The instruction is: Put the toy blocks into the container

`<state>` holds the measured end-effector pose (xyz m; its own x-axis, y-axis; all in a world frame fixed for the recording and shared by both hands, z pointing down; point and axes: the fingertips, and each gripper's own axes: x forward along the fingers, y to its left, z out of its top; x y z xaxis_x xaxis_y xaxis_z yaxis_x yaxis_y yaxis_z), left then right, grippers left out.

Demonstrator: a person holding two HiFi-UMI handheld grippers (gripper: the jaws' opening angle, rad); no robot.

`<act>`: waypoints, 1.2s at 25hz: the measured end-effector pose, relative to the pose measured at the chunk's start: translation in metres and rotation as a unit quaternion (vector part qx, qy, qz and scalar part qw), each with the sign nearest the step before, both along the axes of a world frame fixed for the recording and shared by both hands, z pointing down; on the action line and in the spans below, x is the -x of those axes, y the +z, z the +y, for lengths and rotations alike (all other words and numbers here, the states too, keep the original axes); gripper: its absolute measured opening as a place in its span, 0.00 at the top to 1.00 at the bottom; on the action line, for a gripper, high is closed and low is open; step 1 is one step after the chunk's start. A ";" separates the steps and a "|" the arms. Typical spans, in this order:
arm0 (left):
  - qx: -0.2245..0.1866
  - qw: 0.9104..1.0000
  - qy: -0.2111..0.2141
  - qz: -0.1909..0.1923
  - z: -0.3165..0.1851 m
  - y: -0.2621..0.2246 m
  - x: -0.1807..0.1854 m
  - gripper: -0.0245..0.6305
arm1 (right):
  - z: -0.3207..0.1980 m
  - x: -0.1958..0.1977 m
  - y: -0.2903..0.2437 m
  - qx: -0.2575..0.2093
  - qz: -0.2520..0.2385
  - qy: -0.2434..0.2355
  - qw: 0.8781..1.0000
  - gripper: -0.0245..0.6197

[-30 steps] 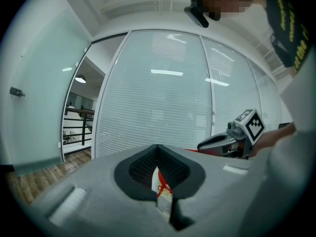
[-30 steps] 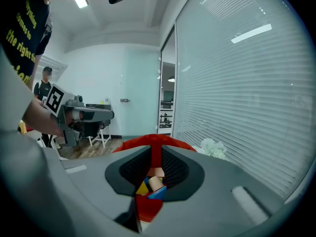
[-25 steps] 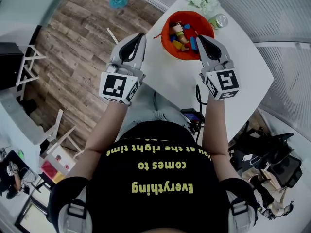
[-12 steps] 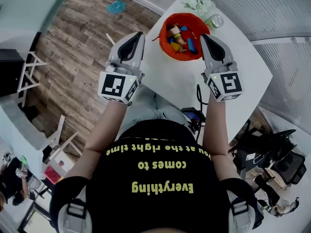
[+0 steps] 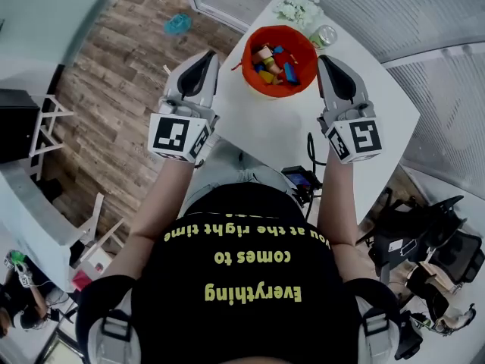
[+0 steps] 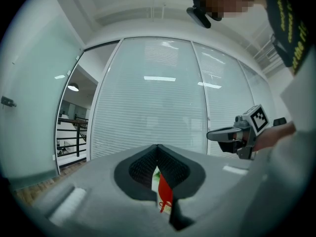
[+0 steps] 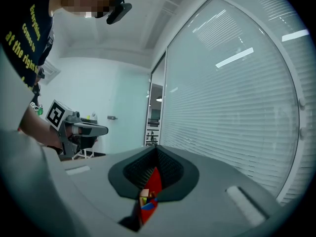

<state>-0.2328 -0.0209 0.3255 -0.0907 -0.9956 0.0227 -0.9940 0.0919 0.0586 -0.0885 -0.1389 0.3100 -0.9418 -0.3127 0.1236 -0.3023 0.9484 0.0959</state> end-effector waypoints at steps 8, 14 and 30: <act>-0.014 1.000 0.014 -0.007 -0.003 -0.016 -0.011 0.97 | 0.003 -0.023 -0.028 -0.005 -0.030 0.015 0.999 0.95; -0.022 0.999 0.034 -0.015 -0.011 -0.023 -0.023 0.97 | -0.002 -0.048 -0.037 -0.011 -0.046 0.041 0.998 0.95; -0.030 0.997 0.061 -0.022 -0.020 -0.035 -0.041 0.97 | -0.006 -0.094 -0.044 -0.018 -0.056 0.096 0.994 0.95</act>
